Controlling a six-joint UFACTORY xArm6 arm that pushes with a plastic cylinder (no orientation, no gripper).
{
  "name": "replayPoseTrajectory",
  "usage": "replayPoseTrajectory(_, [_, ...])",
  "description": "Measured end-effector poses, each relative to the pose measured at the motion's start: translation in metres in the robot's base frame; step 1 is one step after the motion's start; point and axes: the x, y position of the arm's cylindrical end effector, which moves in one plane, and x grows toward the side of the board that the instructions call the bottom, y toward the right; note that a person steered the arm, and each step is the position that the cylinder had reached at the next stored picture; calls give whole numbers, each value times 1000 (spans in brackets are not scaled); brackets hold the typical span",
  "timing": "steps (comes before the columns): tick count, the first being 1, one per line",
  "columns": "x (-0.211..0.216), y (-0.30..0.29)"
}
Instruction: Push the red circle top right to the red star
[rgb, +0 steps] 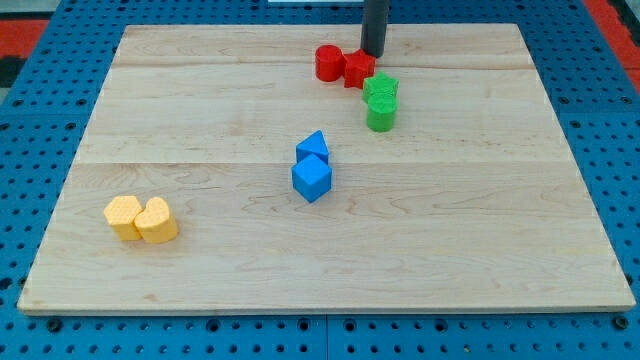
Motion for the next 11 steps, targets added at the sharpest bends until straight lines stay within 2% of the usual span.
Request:
replayPoseTrajectory(1, [-14,-18])
replayPoseTrajectory(2, [-14,-85])
replayPoseTrajectory(3, [3,-123])
replayPoseTrajectory(4, [41,-96])
replayPoseTrajectory(11, [8,-18])
